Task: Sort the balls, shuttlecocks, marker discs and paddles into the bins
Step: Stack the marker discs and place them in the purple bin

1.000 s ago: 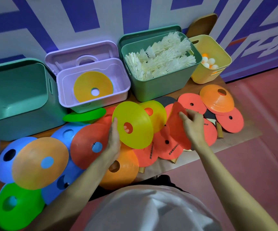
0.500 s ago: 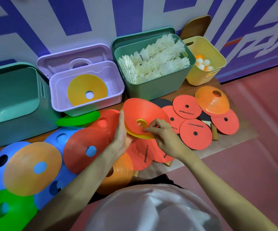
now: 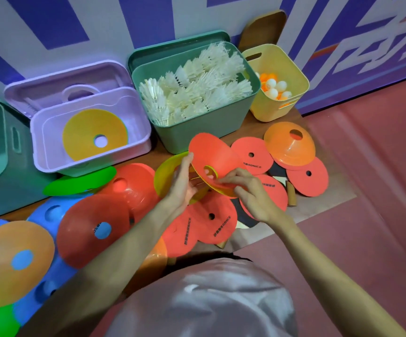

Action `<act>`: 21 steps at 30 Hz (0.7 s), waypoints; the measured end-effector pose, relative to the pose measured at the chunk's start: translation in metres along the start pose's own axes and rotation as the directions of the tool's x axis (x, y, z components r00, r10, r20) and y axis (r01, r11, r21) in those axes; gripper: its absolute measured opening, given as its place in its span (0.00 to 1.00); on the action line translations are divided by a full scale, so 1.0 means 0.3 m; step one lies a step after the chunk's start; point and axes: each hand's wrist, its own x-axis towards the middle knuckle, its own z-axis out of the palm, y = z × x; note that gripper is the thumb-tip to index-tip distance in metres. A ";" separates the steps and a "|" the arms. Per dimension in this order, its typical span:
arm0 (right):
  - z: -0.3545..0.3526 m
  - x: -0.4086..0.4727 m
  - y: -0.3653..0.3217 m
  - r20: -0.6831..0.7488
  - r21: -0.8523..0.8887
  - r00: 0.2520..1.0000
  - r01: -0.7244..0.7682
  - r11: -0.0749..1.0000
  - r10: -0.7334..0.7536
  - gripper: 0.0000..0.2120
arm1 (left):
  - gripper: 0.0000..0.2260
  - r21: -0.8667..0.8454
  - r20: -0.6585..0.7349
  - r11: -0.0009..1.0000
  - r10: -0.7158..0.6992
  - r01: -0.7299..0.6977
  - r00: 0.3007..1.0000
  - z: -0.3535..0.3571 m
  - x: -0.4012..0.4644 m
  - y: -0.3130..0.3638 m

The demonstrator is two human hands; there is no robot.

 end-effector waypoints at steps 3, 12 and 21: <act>-0.103 0.049 0.112 -0.229 0.058 0.967 -0.099 0.993 0.110 0.21 | 0.16 -0.001 -0.042 1.000 -0.007 0.007 0.999 0.048 0.042 0.001; -0.317 0.250 0.512 -0.395 -0.129 0.774 -0.580 0.804 0.495 0.22 | 0.17 -0.010 -0.059 1.000 0.004 -0.004 0.998 0.117 0.115 0.007; -0.366 0.317 0.606 -0.317 -0.206 0.750 -0.652 0.730 0.581 0.20 | 0.15 0.050 -0.059 0.999 -0.014 0.016 0.998 0.126 0.117 -0.007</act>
